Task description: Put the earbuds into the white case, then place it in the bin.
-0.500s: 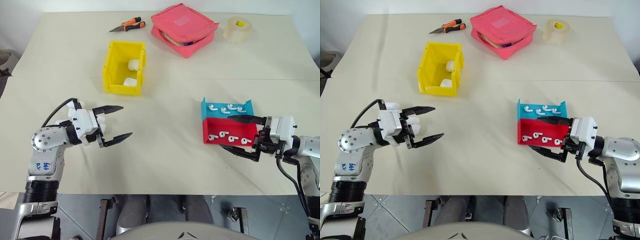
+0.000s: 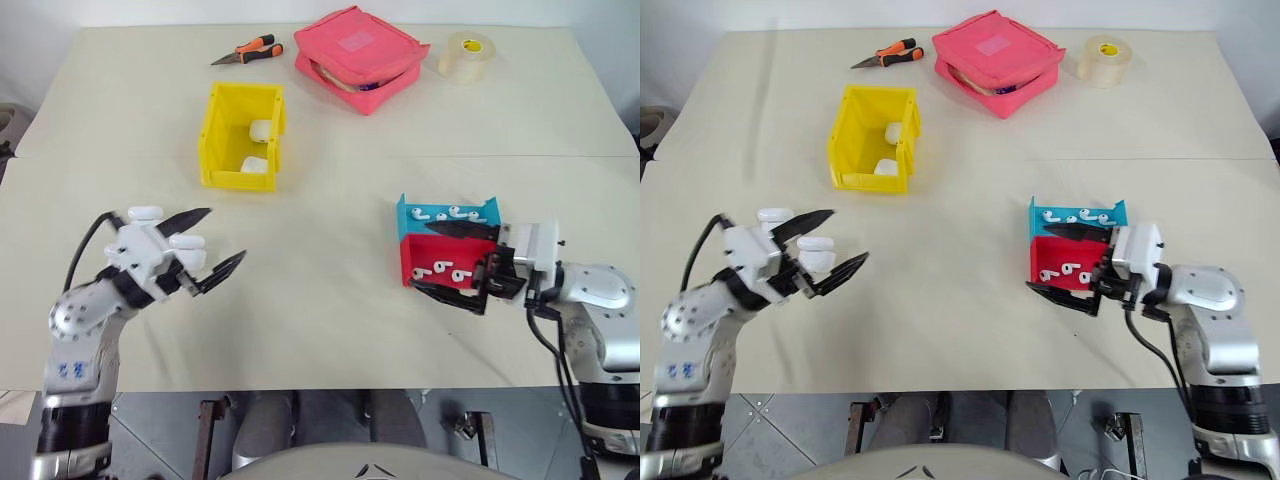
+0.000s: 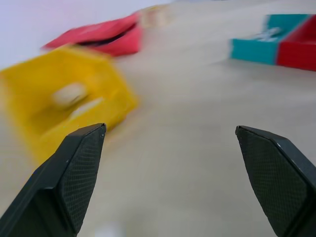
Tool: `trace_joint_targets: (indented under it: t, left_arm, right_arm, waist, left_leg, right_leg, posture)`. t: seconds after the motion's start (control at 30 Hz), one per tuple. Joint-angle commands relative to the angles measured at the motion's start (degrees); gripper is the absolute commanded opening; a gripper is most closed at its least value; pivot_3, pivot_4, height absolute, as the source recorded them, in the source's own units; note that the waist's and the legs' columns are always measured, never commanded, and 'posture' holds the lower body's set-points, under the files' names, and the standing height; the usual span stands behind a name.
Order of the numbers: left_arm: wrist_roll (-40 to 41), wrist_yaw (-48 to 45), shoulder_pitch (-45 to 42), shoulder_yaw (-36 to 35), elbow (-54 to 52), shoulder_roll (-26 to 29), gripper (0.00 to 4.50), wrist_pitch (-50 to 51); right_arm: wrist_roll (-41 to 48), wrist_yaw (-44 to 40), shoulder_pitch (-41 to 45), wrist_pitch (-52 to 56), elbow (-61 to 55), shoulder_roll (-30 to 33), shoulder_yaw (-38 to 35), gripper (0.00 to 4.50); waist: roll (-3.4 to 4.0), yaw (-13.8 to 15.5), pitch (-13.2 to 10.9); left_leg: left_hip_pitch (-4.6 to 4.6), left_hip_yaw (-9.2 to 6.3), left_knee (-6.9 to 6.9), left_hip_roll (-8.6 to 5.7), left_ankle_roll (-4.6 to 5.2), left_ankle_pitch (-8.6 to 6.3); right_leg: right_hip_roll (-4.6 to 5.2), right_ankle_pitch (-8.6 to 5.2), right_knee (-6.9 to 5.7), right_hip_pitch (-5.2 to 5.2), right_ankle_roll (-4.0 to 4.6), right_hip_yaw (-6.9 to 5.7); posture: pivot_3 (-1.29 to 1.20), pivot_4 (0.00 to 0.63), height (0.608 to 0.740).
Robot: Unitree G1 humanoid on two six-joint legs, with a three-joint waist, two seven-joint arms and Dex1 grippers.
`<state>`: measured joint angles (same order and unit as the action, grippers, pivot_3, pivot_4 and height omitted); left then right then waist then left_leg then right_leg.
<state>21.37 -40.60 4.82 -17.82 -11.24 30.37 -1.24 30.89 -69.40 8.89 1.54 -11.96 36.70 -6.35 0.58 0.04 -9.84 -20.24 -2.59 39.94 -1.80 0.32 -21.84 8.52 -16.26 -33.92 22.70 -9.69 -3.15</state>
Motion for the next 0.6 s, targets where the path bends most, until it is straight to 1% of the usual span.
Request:
trace_joint_targets:
  t: [0.03, 0.13, 0.23, 0.27, 0.33, 0.4, 0.43, 0.5, 0.53, 0.6]
  left_arm:
    - [-0.49, 8.78, 6.06, -5.18, -6.64, -4.12, 4.48, 1.56]
    - [-1.05, 13.71, 10.78, -5.73, -12.54, -6.89, 4.48, 4.89]
    - [-3.32, 18.2, 12.09, -6.37, -15.7, -6.73, 4.48, 9.17]
    - [-2.79, 19.67, 11.89, -7.22, -16.09, -6.44, 4.48, 11.74]
    - [-1.63, 22.63, 10.99, -10.07, -16.9, -4.46, 4.48, 19.12]
    - [-0.94, 23.38, 10.7, -12.05, -18.28, -0.43, 4.48, 28.18]
    - [1.97, 23.61, 9.62, -13.86, -19.38, 1.13, 4.48, 32.65]
    - [6.84, 23.16, 7.32, -16.91, -22.02, 6.53, 4.48, 44.03]
    - [9.36, 23.31, 5.9, -18.25, -23.17, 8.23, 4.48, 48.5]
    - [10.64, 25.08, 3.99, -19.1, -24.37, 10.6, 4.48, 56.18]
  right_arm:
    - [0.0, 0.79, 1.68, -2.6, -2.57, -2.2, 1.29, 4.5]
    - [-0.41, 0.55, 2.75, -3.28, -2.04, -2.67, 1.91, 4.5]
    - [0.01, 0.52, 3.2, -2.51, -1.73, -2.63, 2.15, 4.5]
    - [0.21, 0.45, 3.17, -2.13, -1.83, -2.53, 2.27, 4.5]
    - [1.16, -0.01, 2.71, -0.7, -2.41, -1.95, 2.35, 4.5]
    - [1.98, -0.53, 2.56, 1.2, -2.62, -0.93, 2.11, 4.5]
    - [2.22, -0.72, 2.73, 1.83, -2.42, -0.5, 1.83, 4.5]
    - [2.63, -1.32, 3.21, 2.78, -1.68, 0.47, 1.41, 4.5]
    - [2.82, -1.51, 3.46, 3.16, -1.44, 0.79, 1.27, 4.5]
    - [2.84, -1.85, 3.85, 3.29, -0.92, 1.02, 1.26, 4.5]
  waist:
    - [-0.03, 0.21, -0.02]
    - [-0.06, 1.19, -0.03]
    - [-0.07, 1.5, -0.04]
    - [-0.06, 1.48, -0.04]
    - [-0.07, 1.28, -0.04]
    - [-0.06, 1.09, -0.04]
    - [-0.06, 1.0, -0.04]
    - [-0.09, 0.97, -0.05]
    - [-0.14, 0.92, -0.08]
    - [-0.13, 1.0, -0.08]
  left_leg:
    - [0.0, -0.04, 0.01, -0.02, 0.01, -0.01]
    - [-0.01, -0.08, 0.03, -0.07, 0.07, -0.04]
    - [-0.01, -0.11, 0.03, -0.08, 0.07, -0.05]
    - [-0.01, -0.11, 0.03, -0.1, 0.07, -0.05]
    - [0.01, -0.1, 0.02, -0.27, 0.05, -0.06]
    - [0.0, -0.1, 0.01, -0.25, 0.02, -0.07]
    - [0.01, -0.08, 0.01, -0.24, 0.02, -0.08]
    - [0.0, -0.08, 0.0, -0.24, 0.02, -0.08]
    - [0.0, -0.1, 0.0, -0.23, 0.02, -0.08]
    - [-0.01, -0.14, 0.01, -0.11, 0.01, -0.08]
  right_leg:
    - [0.02, 0.01, 0.03, -0.04, 0.02, 0.0]
    - [0.07, 0.02, 0.07, -0.07, 0.02, 0.01]
    - [0.07, 0.02, 0.07, -0.09, 0.02, 0.0]
    - [0.06, 0.02, 0.06, -0.09, 0.03, 0.0]
    - [0.01, 0.01, 0.04, -0.08, 0.05, 0.0]
    - [-0.02, -0.03, -0.03, -0.03, 0.12, 0.0]
    - [-0.03, -0.04, -0.05, 0.0, 0.14, 0.01]
    - [-0.03, -0.05, -0.05, 0.01, 0.15, 0.02]
    - [-0.02, -0.06, -0.08, 0.01, 0.17, 0.01]
    - [-0.01, -0.06, -0.09, 0.01, 0.18, 0.02]
  posture:
    - [0.0, 0.15, 0.74]
    - [0.0, 0.15, 0.74]
    - [0.0, 0.15, 0.74]
    - [0.0, 0.15, 0.74]
    - [0.0, 0.15, 0.74]
    - [0.0, 0.15, 0.74]
    - [0.0, 0.15, 0.74]
    - [0.0, 0.15, 0.74]
    - [0.0, 0.15, 0.74]
    - [0.0, 0.15, 0.74]
